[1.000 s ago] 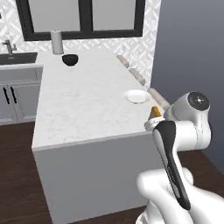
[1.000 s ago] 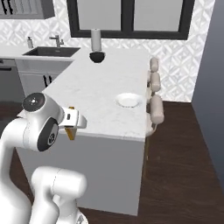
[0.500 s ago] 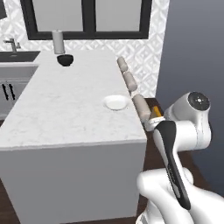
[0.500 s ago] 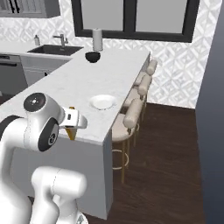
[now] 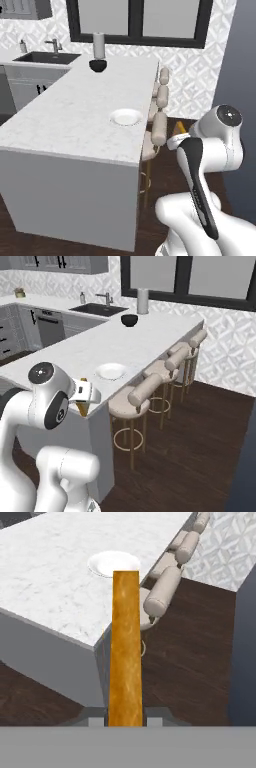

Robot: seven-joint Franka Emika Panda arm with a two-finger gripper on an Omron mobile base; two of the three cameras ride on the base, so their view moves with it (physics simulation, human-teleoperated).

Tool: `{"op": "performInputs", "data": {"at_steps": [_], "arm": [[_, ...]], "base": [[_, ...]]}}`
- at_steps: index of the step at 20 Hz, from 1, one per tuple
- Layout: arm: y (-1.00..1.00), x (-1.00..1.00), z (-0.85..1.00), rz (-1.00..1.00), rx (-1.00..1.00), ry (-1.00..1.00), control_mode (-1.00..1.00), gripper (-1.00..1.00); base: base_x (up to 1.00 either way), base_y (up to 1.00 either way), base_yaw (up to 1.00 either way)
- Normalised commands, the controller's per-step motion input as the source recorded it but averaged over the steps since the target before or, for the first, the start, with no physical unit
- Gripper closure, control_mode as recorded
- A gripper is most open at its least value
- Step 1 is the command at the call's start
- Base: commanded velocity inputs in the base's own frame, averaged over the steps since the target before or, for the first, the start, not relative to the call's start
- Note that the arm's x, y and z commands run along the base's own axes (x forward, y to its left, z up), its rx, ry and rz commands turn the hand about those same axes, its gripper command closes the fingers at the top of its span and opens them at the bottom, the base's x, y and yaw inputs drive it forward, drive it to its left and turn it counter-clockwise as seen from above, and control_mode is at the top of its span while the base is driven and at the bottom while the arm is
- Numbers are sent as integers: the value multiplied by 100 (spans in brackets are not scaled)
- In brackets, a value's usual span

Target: Start the toaster. Once the lever pops up, take the bread to the plate on the dining counter.

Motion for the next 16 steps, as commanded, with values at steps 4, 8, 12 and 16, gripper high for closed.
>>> {"op": "performInputs", "data": {"at_steps": [4,8,12,16], "arm": [[0,0,0,0,0,0,100,100],[0,0,0,0,0,0,100,100],[0,0,0,0,0,0,100,100],[0,0,0,0,0,0,100,100]], "base": [[22,-96,62],[36,-75,67],[40,-76,68],[15,-97,56]]}}
